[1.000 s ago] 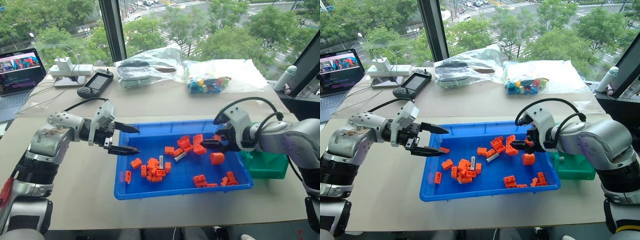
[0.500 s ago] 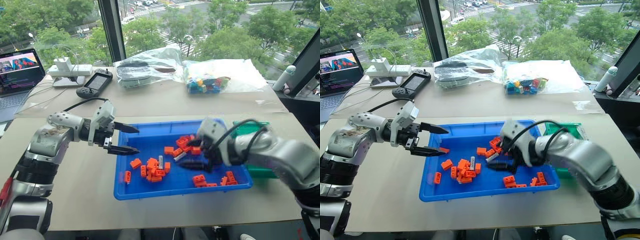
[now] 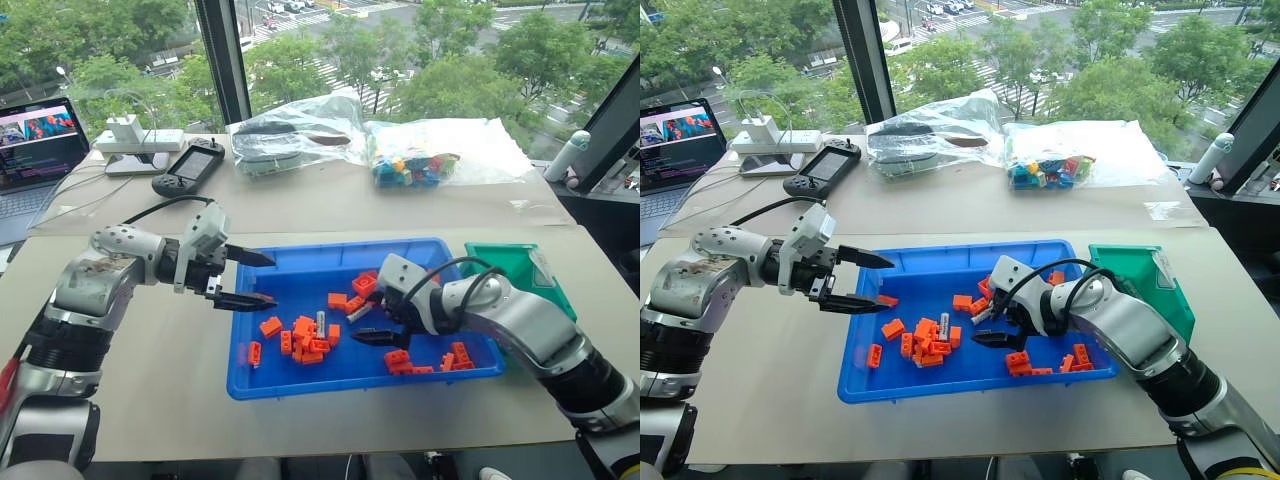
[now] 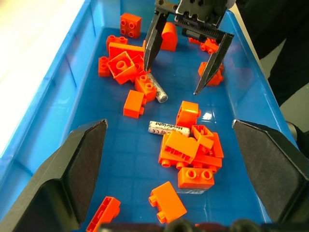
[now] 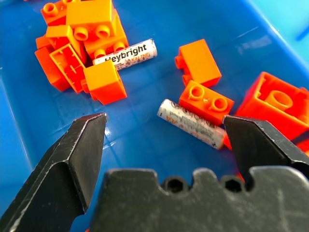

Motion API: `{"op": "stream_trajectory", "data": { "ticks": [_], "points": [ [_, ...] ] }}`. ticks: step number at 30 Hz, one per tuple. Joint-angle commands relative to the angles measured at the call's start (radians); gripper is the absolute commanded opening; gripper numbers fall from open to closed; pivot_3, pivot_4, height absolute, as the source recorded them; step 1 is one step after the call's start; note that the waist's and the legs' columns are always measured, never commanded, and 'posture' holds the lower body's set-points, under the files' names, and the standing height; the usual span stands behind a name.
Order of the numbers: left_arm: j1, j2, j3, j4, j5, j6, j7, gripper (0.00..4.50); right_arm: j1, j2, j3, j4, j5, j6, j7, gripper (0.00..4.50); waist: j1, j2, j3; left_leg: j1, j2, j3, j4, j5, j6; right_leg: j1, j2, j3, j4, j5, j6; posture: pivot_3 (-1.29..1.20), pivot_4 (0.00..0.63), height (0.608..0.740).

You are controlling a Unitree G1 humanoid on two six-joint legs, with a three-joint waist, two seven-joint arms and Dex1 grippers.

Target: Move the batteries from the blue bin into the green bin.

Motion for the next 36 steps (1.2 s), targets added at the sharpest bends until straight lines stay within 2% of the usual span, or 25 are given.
{"op": "stream_trajectory", "data": {
  "ticks": [1, 8, 9, 10, 15, 21, 22, 27, 29, 32, 33, 36],
  "points": [
    [0.005, 0.018, 0.040, -0.035, -0.011, 0.007, 0.020, 4.50, 0.006, 0.020, 0.011, 0.018, -0.046, -0.041, 0.029, 4.47, 0.000, 0.000, 0.000, 0.000, 0.000, 0.000, 0.000, 0.000, 0.000, 0.000, 0.000, 0.000, 0.000, 0.000, 0.000, 0.00, 0.150, 0.740],
    [0.019, 0.023, 0.045, -0.044, -0.006, -0.001, 0.027, 4.50, 0.019, 0.053, 0.016, 0.043, -0.088, -0.033, 0.050, 4.47, 0.000, 0.000, 0.000, 0.000, 0.000, 0.000, 0.000, 0.000, 0.000, 0.000, 0.000, 0.000, 0.000, 0.000, 0.000, 0.00, 0.150, 0.740],
    [0.019, 0.024, 0.045, -0.044, -0.005, -0.002, 0.028, 4.50, 0.020, 0.060, 0.013, 0.046, -0.092, -0.032, 0.050, 4.23, 0.000, 0.000, 0.000, 0.000, 0.000, 0.000, 0.000, 0.000, 0.000, 0.000, 0.000, 0.000, 0.000, 0.000, 0.000, 0.00, 0.150, 0.740],
    [0.020, 0.024, 0.045, -0.045, -0.005, -0.003, 0.028, 4.50, 0.020, 0.066, 0.011, 0.048, -0.095, -0.031, 0.050, 4.23, 0.000, 0.000, 0.000, 0.000, 0.000, 0.000, 0.000, 0.000, 0.000, 0.000, 0.000, 0.000, 0.000, 0.000, 0.000, 0.00, 0.150, 0.740],
    [0.023, 0.026, 0.041, -0.047, -0.004, -0.006, 0.030, 4.50, 0.028, 0.089, -0.002, 0.065, -0.114, -0.031, 0.047, 2.57, 0.000, 0.000, 0.000, 0.000, 0.000, -0.001, 0.000, 0.000, 0.000, 0.000, 0.000, -0.001, 0.001, 0.000, 0.000, 0.00, 0.150, 0.740],
    [0.014, 0.023, 0.036, -0.039, -0.004, -0.008, 0.024, 4.50, 0.036, 0.049, -0.011, 0.037, -0.134, -0.030, 0.080, 0.49, 0.002, 0.000, 0.000, 0.000, 0.000, -0.001, 0.000, 0.000, 0.000, 0.000, 0.000, -0.001, 0.001, 0.000, 0.000, 0.00, 0.150, 0.740],
    [0.014, 0.023, 0.035, -0.039, -0.004, -0.008, 0.023, 4.50, 0.036, 0.043, -0.021, 0.028, -0.130, -0.023, 0.085, 0.26, 0.002, 0.000, 0.000, 0.000, 0.000, -0.001, 0.000, 0.000, 0.000, 0.000, 0.000, -0.001, 0.001, 0.000, 0.000, 0.00, 0.150, 0.740],
    [0.006, 0.013, 0.024, -0.032, -0.001, -0.010, 0.020, 4.50, 0.005, 0.011, -0.116, -0.039, -0.081, 0.003, 0.113, 0.26, 0.001, 0.000, 0.000, 0.000, 0.000, -0.001, 0.000, 0.000, 0.000, 0.000, 0.000, -0.001, 0.001, 0.000, 0.000, 0.00, 0.150, 0.740],
    [0.001, 0.008, 0.020, -0.025, 0.000, -0.010, 0.019, 4.50, -0.039, -0.004, -0.224, -0.057, -0.021, 0.067, 0.120, 0.26, 0.001, 0.000, 0.000, 0.000, 0.000, -0.001, 0.000, 0.000, 0.000, 0.000, 0.000, -0.001, 0.001, 0.000, 0.000, 0.00, 0.150, 0.740],
    [0.000, 0.001, 0.013, -0.019, -0.002, -0.009, 0.011, 4.50, -0.126, -0.083, -0.460, -0.018, 0.093, 0.183, 0.142, 0.26, 0.004, 0.000, 0.001, 0.000, 0.000, 0.000, 0.000, 0.000, 0.000, 0.000, 0.000, -0.001, 0.001, 0.000, 0.000, 0.00, 0.150, 0.740],
    [0.000, 0.000, 0.012, -0.017, -0.001, -0.011, 0.010, 4.50, -0.140, -0.102, -0.495, -0.002, 0.106, 0.202, 0.137, 0.26, 0.007, 0.000, 0.001, 0.000, 0.000, 0.000, 0.000, 0.000, 0.000, 0.000, -0.001, -0.001, 0.000, 0.000, 0.000, 0.00, 0.150, 0.740],
    [-0.008, -0.009, 0.009, -0.004, 0.003, -0.017, 0.010, 4.50, -0.115, -0.262, -0.522, 0.075, 0.027, 0.155, 0.150, 0.26, 0.022, 0.000, 0.000, 0.000, 0.000, -0.001, 0.000, 0.000, 0.000, 0.001, 0.000, -0.003, 0.000, 0.000, 0.000, 0.00, 0.150, 0.740]
  ]
}}
